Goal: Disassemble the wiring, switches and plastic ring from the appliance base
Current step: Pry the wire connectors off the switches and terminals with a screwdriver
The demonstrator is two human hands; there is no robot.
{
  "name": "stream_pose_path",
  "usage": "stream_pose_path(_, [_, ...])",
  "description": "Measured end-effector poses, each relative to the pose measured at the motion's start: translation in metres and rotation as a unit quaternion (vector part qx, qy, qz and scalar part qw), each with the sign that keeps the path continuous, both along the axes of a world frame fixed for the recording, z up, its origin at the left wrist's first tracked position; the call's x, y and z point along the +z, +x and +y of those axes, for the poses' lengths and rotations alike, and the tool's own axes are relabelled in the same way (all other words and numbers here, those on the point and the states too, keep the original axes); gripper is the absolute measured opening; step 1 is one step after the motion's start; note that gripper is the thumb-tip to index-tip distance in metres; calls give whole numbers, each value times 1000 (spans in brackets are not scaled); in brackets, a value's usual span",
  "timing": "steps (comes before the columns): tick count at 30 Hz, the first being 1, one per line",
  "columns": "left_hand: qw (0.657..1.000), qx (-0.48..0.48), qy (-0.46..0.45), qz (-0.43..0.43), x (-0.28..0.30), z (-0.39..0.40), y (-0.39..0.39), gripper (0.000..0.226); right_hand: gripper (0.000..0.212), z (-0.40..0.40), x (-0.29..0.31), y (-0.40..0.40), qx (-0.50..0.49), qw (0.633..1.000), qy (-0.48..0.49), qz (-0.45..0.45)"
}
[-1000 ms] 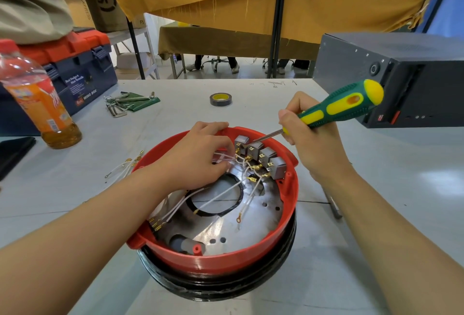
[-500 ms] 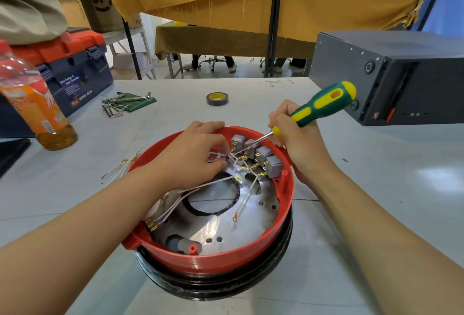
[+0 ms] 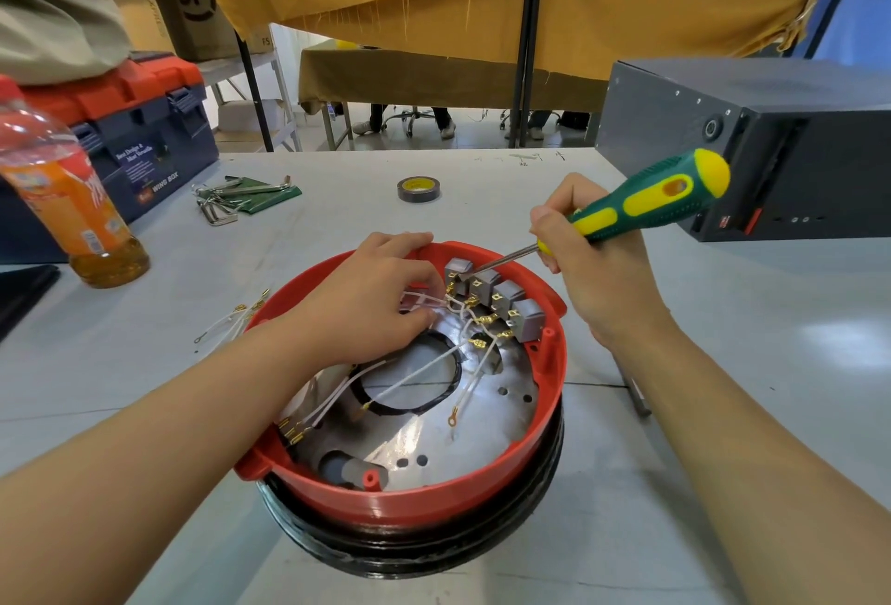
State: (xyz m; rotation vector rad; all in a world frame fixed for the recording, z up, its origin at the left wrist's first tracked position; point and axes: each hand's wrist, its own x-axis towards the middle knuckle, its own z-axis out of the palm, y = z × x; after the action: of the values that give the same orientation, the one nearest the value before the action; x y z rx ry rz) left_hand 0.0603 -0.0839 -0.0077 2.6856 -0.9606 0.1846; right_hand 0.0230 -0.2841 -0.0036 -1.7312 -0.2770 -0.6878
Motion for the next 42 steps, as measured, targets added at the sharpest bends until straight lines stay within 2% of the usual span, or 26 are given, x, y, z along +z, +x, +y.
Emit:
stream_pose_path(3, [1000,0,2,2,0,0,0,20,21,3,1,-5,4,997,-74,-23])
stream_pose_path(5, [1000,1,3,1,0,0,0,19,21,3,0,-6,10,996,-84,-23])
stream_pose_path(8, [1000,2,3,-2,-1,0,1,19,21,0,0,-1,13,999,-38,8])
stream_pose_path(13, [1000,7,4,-17,-2,-2,1,16,27,-4,-1,5,41,992,111,47])
stream_pose_path(17, [1000,15,4,-25,-3,-4,2,16,23,-4,-2,7,55,989,132,46])
stream_pose_path(22, [999,25,-5,-30,-4,-5,4,15,32,-3,-3,8,42,986,156,49])
stream_pose_path(32, [997,58,-42,-4,-2,-12,6,15,33,3,-2,5,18,982,180,57])
stream_pose_path(37, [997,62,-36,10,2,-12,7,12,28,7,-5,3,-9,990,138,41])
stream_pose_path(42, [995,82,-42,27,8,-19,10,14,24,7,-1,-2,-3,1000,17,7])
